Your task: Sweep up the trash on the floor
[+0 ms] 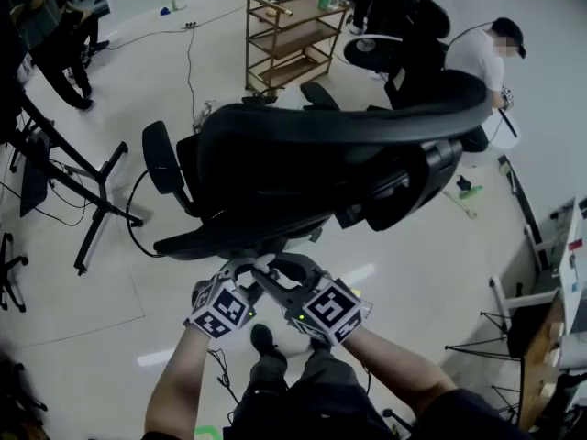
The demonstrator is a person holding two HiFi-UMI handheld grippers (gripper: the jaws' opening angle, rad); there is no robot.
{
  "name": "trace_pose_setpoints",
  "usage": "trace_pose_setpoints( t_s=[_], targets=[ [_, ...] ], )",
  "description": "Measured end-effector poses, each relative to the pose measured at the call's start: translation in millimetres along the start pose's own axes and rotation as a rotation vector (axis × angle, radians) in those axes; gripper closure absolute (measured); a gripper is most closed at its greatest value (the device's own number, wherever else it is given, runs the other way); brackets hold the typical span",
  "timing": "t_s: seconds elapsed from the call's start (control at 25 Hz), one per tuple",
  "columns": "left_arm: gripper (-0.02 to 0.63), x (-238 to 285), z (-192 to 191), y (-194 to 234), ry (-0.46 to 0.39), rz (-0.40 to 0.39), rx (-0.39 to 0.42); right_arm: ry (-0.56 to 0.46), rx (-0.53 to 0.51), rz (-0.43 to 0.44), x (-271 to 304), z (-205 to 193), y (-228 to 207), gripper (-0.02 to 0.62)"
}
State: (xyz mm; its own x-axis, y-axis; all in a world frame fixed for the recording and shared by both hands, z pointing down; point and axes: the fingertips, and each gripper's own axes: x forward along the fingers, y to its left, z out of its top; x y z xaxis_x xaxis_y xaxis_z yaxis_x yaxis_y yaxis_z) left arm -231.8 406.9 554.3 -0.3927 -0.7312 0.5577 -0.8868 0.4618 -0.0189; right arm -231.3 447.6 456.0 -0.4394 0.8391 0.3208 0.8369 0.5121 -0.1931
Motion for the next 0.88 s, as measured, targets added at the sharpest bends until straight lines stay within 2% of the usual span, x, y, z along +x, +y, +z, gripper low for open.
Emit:
trace_pose_setpoints(
  t_s=[0.2,0.36,0.48,0.68,0.88],
  targets=[
    [0.520,8,-3,24,-0.037,0.030,-0.006,-0.034,-0.002,-0.011,17,3,-18,0.494],
    [0.513,6,-2,44,-0.046,0.120,-0.021,-0.055,-0.021,0.006,31,7,-25,0.494],
    [0.511,-2,-8,56,-0.057,0.199,-0.075,-0.047,-0.022,0.039,41,8,-23,0.488],
    [0.479,-24,-25,62,-0.067,0.284,-0.176,-0.062,0.029,0.012,47,9,-37,0.489],
    [0.479,-42,-48,51,-0.060,0.316,-0.261,-0.051,0.024,0.001,58,9,-54,0.486]
  ],
)
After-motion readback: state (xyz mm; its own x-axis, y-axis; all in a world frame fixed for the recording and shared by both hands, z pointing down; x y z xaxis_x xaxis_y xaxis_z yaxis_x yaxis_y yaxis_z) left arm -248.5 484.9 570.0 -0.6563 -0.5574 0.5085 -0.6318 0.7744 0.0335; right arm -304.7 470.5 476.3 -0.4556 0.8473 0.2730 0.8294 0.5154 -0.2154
